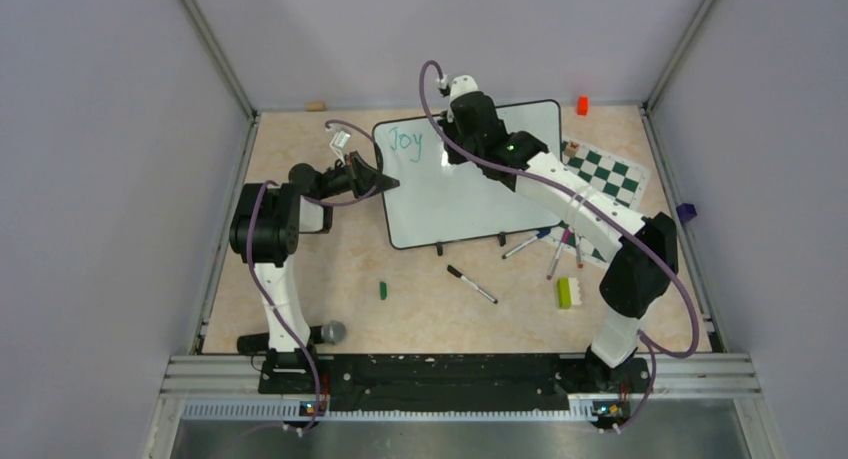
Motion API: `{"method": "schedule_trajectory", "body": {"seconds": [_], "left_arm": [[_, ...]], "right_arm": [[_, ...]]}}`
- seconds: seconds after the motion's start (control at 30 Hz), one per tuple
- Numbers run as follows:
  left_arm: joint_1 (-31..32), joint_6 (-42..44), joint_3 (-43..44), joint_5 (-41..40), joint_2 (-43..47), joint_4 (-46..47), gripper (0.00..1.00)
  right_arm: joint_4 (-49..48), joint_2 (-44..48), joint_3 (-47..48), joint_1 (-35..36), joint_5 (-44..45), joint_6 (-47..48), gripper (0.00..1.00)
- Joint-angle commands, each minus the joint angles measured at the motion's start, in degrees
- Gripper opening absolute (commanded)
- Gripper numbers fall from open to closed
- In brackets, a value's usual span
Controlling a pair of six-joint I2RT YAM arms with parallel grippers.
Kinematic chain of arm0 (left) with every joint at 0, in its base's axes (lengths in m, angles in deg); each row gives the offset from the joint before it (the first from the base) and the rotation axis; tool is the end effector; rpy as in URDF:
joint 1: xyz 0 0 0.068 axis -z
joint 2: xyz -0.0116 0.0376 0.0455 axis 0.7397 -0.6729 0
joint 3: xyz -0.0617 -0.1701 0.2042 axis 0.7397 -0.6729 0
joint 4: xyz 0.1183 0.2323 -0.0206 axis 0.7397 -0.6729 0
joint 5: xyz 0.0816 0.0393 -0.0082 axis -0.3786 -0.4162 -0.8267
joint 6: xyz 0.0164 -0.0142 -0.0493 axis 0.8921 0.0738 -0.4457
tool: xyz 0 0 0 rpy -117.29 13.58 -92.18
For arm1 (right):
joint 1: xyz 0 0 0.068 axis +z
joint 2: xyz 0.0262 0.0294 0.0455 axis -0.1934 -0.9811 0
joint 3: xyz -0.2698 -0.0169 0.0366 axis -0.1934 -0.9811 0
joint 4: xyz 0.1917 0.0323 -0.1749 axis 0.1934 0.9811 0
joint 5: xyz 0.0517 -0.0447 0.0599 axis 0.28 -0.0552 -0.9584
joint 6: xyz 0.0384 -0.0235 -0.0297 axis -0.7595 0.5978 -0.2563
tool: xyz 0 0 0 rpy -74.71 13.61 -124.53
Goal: Write a sentence on the whiteboard
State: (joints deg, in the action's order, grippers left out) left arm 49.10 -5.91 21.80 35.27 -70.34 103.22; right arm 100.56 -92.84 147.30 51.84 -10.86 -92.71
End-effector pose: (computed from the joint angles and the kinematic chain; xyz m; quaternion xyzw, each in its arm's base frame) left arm 0.3853 -0.0434 0.1672 0.2111 0.6356 -0.6222 0.4053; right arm 0.3183 0.2615 0.3657 -0.1671 0.8425 0.1074 0.5007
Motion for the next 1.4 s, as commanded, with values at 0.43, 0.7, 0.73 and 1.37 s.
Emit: {"method": "schedule_trajectory", "body": {"seconds": [0.43, 0.7, 0.73, 1.37], "left_arm": [[2.0, 7.4, -1.1, 9.7, -0.7, 5.3, 0.0], [2.0, 7.4, -1.2, 9.7, -0.6, 5.3, 0.0], [2.0, 7.5, -1.2, 9.6, -0.6, 5.3, 0.0], [2.0, 7.6, -1.4, 9.6, -0.5, 5.3, 0.0]], "right_arm": [[1.6, -1.3, 4.3, -0.5, 1.2, 0.6, 0.0], [2.0, 1.6, 0.7, -0.5, -0.8, -0.8, 0.0], [2.1, 1.8, 0.4, -0.5, -1.1, -1.0, 0.0], [5.0, 3.7, 0.5, -0.5, -3.2, -1.3, 0.0]]}}
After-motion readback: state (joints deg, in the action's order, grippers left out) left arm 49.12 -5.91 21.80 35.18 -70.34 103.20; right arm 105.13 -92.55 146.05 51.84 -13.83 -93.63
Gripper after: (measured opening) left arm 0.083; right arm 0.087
